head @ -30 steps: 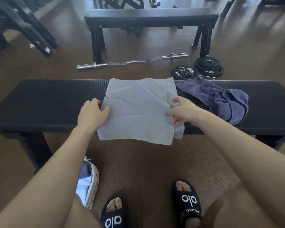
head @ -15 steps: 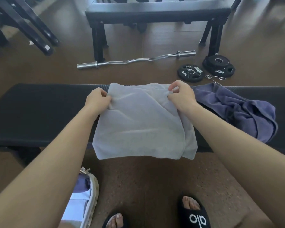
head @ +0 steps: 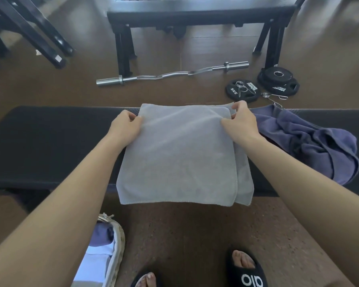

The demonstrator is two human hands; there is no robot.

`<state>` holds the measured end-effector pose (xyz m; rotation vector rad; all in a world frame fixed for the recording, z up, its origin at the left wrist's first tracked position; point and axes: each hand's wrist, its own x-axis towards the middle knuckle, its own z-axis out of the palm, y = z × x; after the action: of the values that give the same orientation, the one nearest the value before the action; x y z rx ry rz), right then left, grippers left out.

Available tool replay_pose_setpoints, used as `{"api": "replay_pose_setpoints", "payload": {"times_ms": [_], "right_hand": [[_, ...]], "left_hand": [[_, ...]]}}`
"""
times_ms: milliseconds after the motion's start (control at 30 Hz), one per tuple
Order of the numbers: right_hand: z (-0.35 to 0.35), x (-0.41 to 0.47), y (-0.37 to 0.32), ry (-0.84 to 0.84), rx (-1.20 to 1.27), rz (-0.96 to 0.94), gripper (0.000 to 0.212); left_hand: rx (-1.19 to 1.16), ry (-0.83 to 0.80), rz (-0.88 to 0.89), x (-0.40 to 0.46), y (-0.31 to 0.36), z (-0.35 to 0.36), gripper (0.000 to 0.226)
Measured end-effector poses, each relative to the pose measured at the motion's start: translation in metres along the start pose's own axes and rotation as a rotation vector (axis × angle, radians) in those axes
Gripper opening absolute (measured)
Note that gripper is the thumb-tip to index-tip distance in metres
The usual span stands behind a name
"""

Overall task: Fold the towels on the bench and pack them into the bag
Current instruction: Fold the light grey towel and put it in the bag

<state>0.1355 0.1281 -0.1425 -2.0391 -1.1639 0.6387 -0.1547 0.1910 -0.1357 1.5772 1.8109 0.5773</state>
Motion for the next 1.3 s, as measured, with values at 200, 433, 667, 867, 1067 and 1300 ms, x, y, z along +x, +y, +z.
{"api": "replay_pose_setpoints", "payload": {"times_ms": [200, 433, 667, 867, 1067, 1300], "right_hand": [[-0.013, -0.02, -0.002, -0.176, -0.086, 0.025, 0.066], [-0.029, -0.06, 0.006, -0.406, 0.055, 0.138, 0.083], [-0.036, -0.095, 0.012, -0.483, -0.003, 0.095, 0.099], [-0.05, -0.102, 0.011, -0.306, 0.06, 0.018, 0.079], [-0.055, -0.11, 0.02, -0.409, 0.033, 0.154, 0.087], [-0.048, -0.111, 0.017, -0.449, -0.036, 0.08, 0.09]], "left_hand": [[0.04, 0.027, 0.093, -0.028, -0.006, 0.009, 0.053], [0.082, 0.048, 0.038, -0.067, -0.02, 0.0, 0.052], [0.216, -0.029, -0.074, -0.104, -0.033, -0.01, 0.037], [0.182, 0.011, -0.025, -0.118, -0.035, -0.008, 0.032], [0.175, 0.043, 0.0, -0.124, -0.033, -0.006, 0.029], [0.035, 0.109, 0.017, -0.12, -0.038, -0.004, 0.026]]}}
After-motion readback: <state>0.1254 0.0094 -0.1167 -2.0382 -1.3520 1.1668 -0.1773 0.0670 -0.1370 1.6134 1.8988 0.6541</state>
